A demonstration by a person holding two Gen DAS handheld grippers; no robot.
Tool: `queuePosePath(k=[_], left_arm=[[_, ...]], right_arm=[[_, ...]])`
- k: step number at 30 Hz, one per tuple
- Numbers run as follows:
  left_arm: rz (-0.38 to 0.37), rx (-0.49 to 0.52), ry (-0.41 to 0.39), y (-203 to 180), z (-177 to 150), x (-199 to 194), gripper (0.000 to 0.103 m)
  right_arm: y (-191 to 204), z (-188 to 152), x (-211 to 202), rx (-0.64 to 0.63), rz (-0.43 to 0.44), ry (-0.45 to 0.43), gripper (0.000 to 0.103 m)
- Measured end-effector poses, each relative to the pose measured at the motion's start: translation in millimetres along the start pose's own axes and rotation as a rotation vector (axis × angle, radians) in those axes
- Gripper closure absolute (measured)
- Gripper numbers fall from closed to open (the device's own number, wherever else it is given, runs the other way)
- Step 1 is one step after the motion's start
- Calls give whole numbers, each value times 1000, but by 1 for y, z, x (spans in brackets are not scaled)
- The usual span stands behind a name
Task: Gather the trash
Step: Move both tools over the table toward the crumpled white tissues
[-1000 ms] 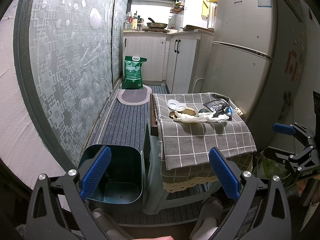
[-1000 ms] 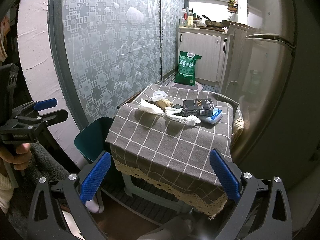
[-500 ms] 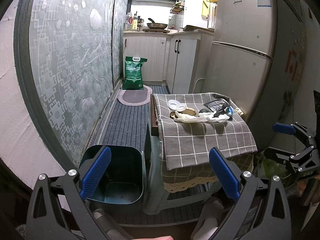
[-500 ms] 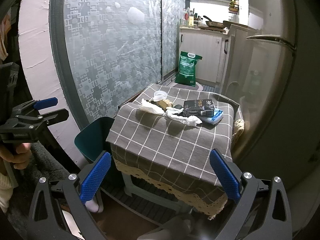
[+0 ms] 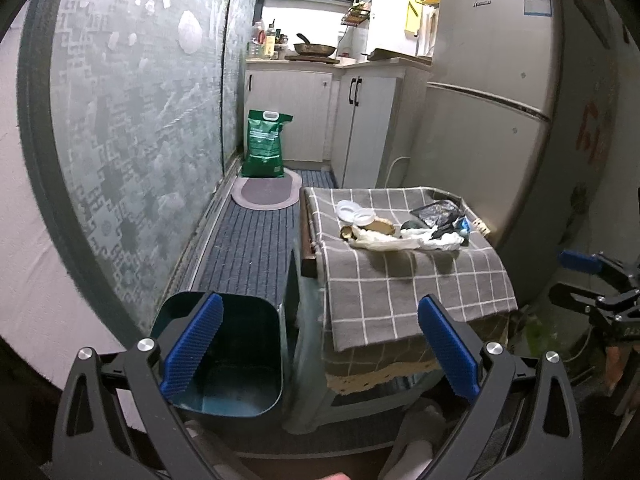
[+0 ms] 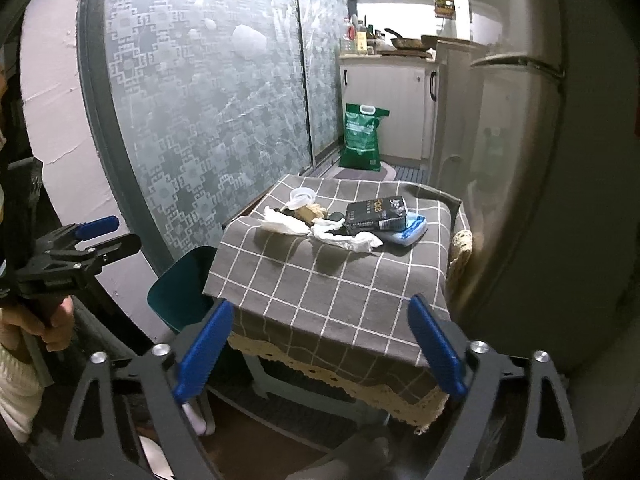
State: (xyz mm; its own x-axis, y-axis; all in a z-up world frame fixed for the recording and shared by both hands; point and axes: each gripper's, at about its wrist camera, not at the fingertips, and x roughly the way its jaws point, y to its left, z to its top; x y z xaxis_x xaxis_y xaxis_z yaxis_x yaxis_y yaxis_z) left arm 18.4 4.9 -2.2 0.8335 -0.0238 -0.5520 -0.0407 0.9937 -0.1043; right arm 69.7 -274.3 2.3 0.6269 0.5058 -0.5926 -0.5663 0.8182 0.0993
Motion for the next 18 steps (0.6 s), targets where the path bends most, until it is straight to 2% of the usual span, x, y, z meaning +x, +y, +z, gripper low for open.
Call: queuePosePath(k=[2, 5, 11, 13, 15, 18], left_arm=[[-10, -4, 1, 1, 3, 5, 5], [-12, -3, 16, 0, 7, 13, 21], [-45, 37, 42, -10, 16, 24, 28], [-71, 67, 59, -16, 18, 30, 33], [-99, 109, 67, -21, 19, 35, 45], [-132, 210, 83, -34, 22, 42, 49]], right_arm=[[-1, 3, 1, -2, 2, 7, 17], [-3, 9, 3, -7, 0, 21, 22], [-10, 29, 5, -21, 19, 19, 25], [-10, 36, 7, -32, 31, 22, 25], [-9, 42, 10, -47, 49, 28, 26], [-9, 49, 17, -69, 87, 47, 29]])
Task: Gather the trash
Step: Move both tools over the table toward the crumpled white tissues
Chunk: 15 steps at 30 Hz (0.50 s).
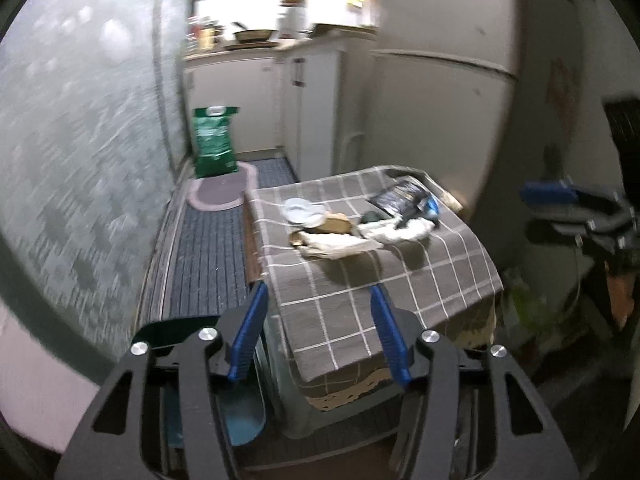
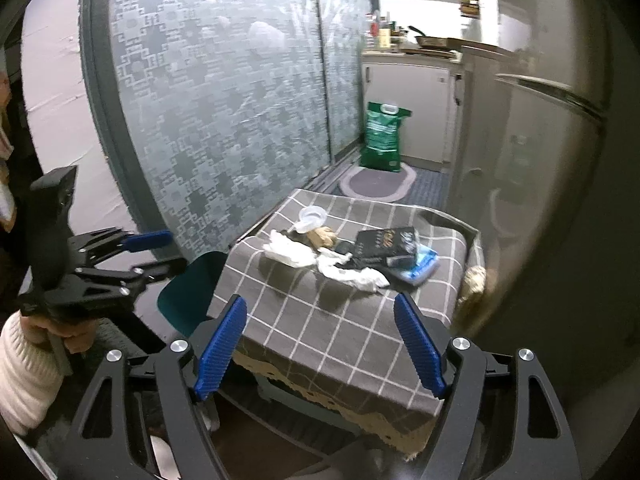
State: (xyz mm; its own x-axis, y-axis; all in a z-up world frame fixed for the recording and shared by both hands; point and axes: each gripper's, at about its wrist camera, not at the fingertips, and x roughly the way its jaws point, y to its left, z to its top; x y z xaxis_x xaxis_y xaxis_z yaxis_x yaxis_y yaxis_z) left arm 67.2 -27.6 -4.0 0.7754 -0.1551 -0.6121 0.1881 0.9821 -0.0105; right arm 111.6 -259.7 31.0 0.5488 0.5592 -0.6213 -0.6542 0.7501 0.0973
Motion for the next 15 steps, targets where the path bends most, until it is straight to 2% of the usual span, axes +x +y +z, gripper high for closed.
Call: queuePosePath(k=[3, 8, 15], left_arm=[[-31, 55, 18, -4, 10, 8, 60], [-33, 130, 68, -3, 26, 31, 68], [-52, 237, 133, -10, 33, 60, 68]], right_arm=[[-5, 7, 7, -8, 35, 23, 33], [-14, 17, 23, -26, 67, 74, 36], [-32, 16, 45, 8, 103, 128, 37]])
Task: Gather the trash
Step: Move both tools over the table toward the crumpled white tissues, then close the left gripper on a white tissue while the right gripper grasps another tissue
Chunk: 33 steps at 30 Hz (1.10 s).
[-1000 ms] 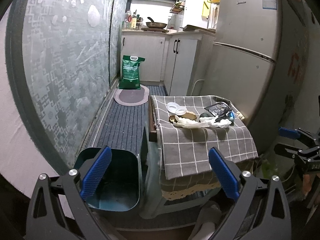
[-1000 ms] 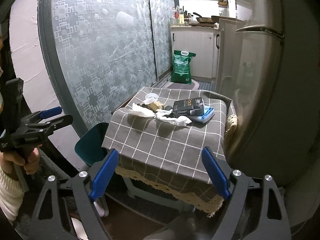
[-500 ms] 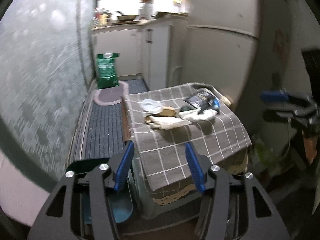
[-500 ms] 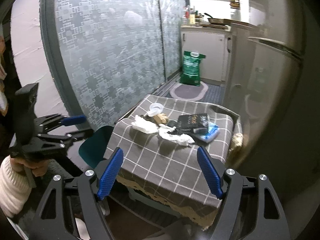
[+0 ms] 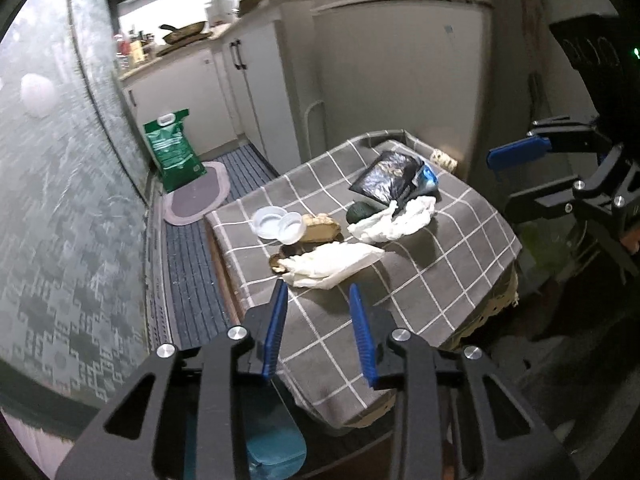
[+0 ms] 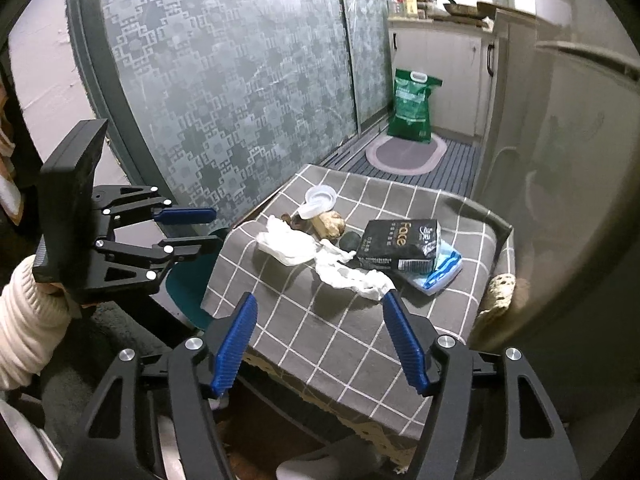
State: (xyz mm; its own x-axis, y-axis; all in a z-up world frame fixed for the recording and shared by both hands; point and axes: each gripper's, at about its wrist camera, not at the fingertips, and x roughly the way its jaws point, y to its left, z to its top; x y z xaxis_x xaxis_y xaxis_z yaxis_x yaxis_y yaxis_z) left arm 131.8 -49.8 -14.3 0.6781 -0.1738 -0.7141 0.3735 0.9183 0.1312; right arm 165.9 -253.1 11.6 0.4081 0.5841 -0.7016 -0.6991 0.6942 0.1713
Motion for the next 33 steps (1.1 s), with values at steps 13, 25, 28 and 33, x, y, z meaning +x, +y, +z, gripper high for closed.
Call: queuePosePath(k=[13, 25, 28, 33], left_arm=[[-32, 116, 43, -13, 13, 42, 66], [-40, 80, 61, -2, 10, 54, 91], [-51, 30, 38, 7, 11, 47, 92], [-111, -98, -1, 25, 10, 34, 93]], right_arm=[[-13, -8, 23, 32, 16, 43, 42], [24, 6, 49, -214, -112, 79, 57], [26, 9, 58, -230, -137, 93, 62], [27, 9, 70, -277, -190, 109, 70]])
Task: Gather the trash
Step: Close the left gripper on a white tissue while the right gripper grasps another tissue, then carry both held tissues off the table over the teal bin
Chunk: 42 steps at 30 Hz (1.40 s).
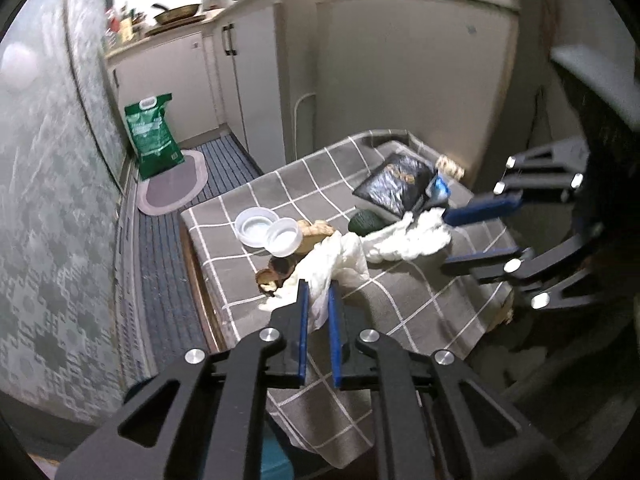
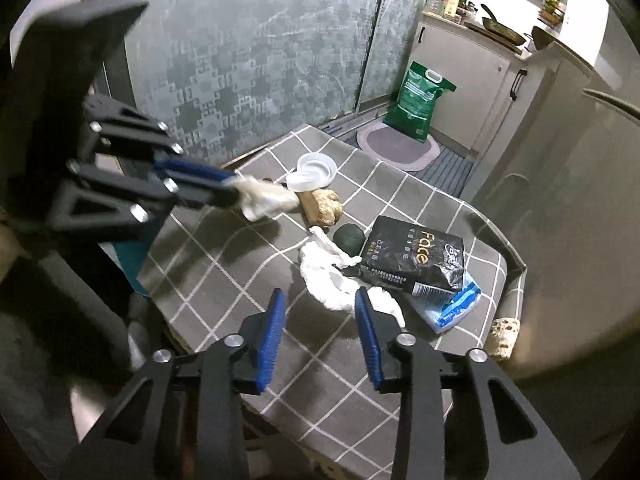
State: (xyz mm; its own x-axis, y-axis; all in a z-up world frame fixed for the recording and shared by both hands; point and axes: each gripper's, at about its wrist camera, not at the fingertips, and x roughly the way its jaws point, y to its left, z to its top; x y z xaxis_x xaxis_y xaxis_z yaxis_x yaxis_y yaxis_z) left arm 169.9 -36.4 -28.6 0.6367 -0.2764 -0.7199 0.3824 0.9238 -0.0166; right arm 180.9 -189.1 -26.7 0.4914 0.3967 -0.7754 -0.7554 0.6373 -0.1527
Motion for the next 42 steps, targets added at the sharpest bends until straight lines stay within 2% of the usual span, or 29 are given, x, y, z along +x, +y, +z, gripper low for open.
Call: queuePosePath(k=[5, 7, 12, 15, 30, 35, 42], left_arm=[[-33, -60, -38, 6, -4, -18, 93], [-32, -79, -43, 11, -6, -23, 93], [3, -127, -76, 27, -14, -40, 93], [28, -152, -91, 36, -20, -48, 93], [110, -207, -95, 62, -53, -73, 93], [132, -246, -80, 79, -63, -77, 93], [185, -297, -25, 106, -86, -77, 93]], right_arm=[[2, 4, 9, -29, -43, 27, 75], [4, 6, 13, -33, -50, 35, 82], [7, 10, 23, -33, -55, 68, 92], [8, 15, 19, -13, -49, 52, 101], [11, 39, -9, 81, 15, -57, 102], [22, 58, -22, 100, 86, -124, 102], [51, 84, -20, 83, 188, -162, 102]])
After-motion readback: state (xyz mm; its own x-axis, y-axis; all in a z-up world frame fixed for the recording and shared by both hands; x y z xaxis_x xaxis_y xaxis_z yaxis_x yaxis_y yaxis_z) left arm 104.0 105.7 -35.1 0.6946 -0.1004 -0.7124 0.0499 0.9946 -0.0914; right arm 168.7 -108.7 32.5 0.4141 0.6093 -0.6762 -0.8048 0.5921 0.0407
